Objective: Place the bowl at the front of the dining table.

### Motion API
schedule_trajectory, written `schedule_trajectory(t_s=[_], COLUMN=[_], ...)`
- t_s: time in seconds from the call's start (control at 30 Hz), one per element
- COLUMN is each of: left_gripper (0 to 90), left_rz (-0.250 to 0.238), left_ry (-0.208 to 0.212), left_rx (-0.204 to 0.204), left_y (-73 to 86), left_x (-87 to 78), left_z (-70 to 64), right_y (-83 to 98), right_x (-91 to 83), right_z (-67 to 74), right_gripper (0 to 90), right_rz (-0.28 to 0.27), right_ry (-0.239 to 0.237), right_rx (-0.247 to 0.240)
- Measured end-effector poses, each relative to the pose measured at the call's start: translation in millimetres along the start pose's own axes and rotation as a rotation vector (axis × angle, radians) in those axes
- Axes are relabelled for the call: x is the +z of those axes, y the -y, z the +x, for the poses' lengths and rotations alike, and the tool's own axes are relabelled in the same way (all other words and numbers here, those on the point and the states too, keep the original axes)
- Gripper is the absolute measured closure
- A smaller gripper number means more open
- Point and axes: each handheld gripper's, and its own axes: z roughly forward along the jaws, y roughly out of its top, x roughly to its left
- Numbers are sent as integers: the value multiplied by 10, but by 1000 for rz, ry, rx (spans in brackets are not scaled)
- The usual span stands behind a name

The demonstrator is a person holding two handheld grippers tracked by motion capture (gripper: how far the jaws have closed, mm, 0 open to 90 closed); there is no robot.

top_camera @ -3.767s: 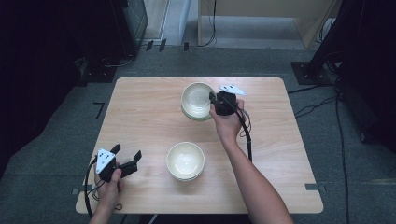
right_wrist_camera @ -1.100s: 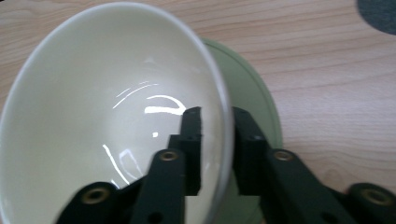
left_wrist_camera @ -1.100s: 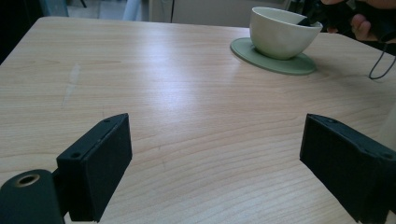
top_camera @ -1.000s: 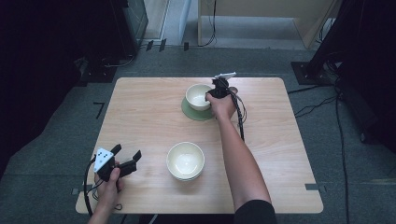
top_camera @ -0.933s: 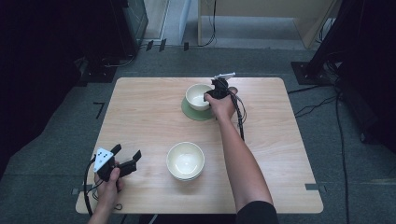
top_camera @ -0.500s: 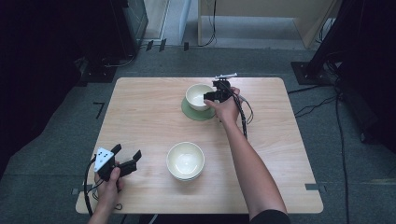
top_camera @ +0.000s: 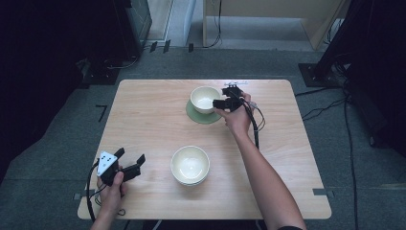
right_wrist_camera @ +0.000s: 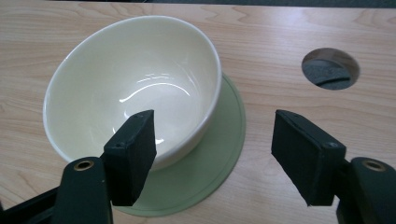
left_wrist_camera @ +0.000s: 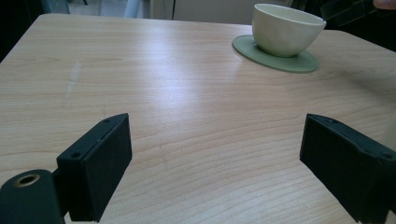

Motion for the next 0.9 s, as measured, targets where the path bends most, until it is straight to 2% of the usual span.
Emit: schedule_trajectory(t_s=[0.17,0.2,0.27,0.37,0.43,0.5,0.57,0.63,0.9], left_gripper=[89,90,90,89,90,89,90,89,90], left_rz=[0,0,1,2,2,2,2,3,3], left_ry=[0,0,0,0,0,0,0,-1,-4], left_rx=[0,0,1,3,3,3,3,4,6], left_y=[0,0,0,0,1,1,1,1,2], left_x=[-1,0,1,1,2,2,2,2,3], left_z=[0,0,-1,0,-1,-1,-2,-3,-5], right_y=[66,102,131,163,208,243,261,322,473], right_x=[-80,-124,-154,-194,-257,-288,-301,-352,-483], right_z=[-26,-44,-58,-73,-88,-104,-112,-132,-241], right_gripper=[276,214,149,113,52,0,0,0,0], right_rz=[-41,-70,-87,-110,-142,-154,-158,-176,-193], right_ry=[1,-11,-21,-30,-22,-40,-51,-25,-10], right_rx=[-11,-27,-49,-71,-87,-98,-103,-115,-104])
